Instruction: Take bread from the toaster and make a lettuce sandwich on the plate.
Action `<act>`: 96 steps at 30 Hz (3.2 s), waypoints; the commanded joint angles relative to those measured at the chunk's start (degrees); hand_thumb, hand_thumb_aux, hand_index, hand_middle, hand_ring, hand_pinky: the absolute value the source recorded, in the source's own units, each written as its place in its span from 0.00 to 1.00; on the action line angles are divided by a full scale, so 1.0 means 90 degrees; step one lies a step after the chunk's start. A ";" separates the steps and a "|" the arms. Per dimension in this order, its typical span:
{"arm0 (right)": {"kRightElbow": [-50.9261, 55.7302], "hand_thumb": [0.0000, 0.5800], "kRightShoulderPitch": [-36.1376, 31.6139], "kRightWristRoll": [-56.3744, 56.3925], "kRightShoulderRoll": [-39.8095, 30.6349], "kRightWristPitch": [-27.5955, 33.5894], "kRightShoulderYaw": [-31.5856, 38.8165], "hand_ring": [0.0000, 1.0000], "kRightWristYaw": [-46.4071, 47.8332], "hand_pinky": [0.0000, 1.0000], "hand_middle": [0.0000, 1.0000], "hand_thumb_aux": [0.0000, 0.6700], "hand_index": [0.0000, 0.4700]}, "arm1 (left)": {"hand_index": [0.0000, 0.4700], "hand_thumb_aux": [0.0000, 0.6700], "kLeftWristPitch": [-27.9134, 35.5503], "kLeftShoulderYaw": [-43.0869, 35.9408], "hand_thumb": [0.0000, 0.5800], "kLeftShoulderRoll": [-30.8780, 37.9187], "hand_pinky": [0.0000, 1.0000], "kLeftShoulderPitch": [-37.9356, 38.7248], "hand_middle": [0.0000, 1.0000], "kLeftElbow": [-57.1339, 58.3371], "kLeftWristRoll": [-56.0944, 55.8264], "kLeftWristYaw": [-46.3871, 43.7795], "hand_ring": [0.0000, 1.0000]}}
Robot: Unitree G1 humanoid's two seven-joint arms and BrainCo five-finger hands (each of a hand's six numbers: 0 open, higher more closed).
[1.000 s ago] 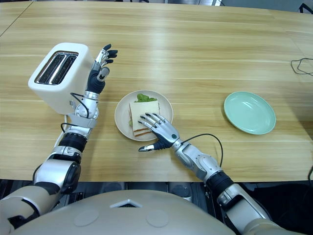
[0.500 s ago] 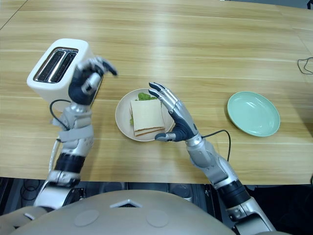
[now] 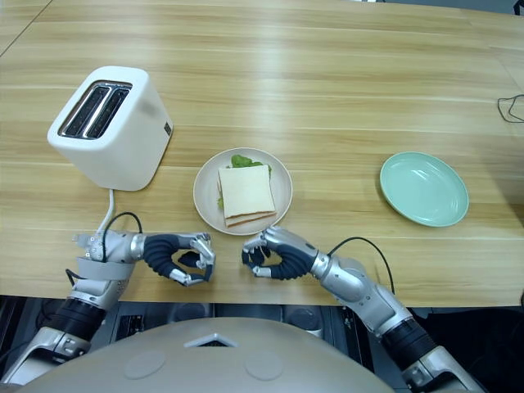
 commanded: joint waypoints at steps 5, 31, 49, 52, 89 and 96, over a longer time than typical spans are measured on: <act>0.1006 1.00 -0.0260 -0.1027 0.0287 0.0346 -0.0024 1.00 -0.0056 1.00 1.00 1.00 0.98 | 0.98 1.00 -0.0554 -0.0343 1.00 -0.0180 1.00 -0.0226 1.00 0.1259 0.1352 0.0569 1.00; 0.5446 1.00 -0.3440 -0.3706 0.2134 0.1316 -0.0017 1.00 -0.5347 1.00 1.00 1.00 0.98 | 0.98 1.00 -0.0855 -0.0315 1.00 -0.0586 1.00 -0.3458 1.00 0.5982 0.5577 0.9003 1.00; 0.4870 0.17 -0.3110 -0.0954 0.1732 -0.0978 -0.1779 0.00 -0.5906 0.00 0.00 0.09 0.08 | 0.00 0.00 -0.1430 0.2565 0.00 -0.2273 0.23 -0.2908 0.23 0.4232 -0.0419 0.4396 0.23; 0.4141 0.00 -0.2735 -0.0209 0.1647 -0.1157 -0.2179 0.00 -0.5305 0.00 0.00 0.00 0.00 | 0.00 0.00 -0.1443 0.2624 0.00 -0.2329 0.20 -0.2702 0.20 0.3564 -0.0521 0.4268 0.20; 0.3275 0.00 -0.2408 -0.0755 0.2369 -0.0551 -0.2861 0.00 -0.4686 0.00 0.00 0.00 0.00 | 0.00 0.00 -0.2202 0.2525 0.00 -0.2410 0.00 -0.2730 0.00 0.3560 0.1469 0.6087 0.00; 0.3404 0.00 -0.2522 -0.0819 0.2400 -0.0596 -0.2856 0.00 -0.4701 0.00 0.00 0.00 0.00 | 0.00 0.00 -0.2323 0.2516 0.00 -0.2419 0.00 -0.2836 0.00 0.3796 0.1552 0.6192 0.00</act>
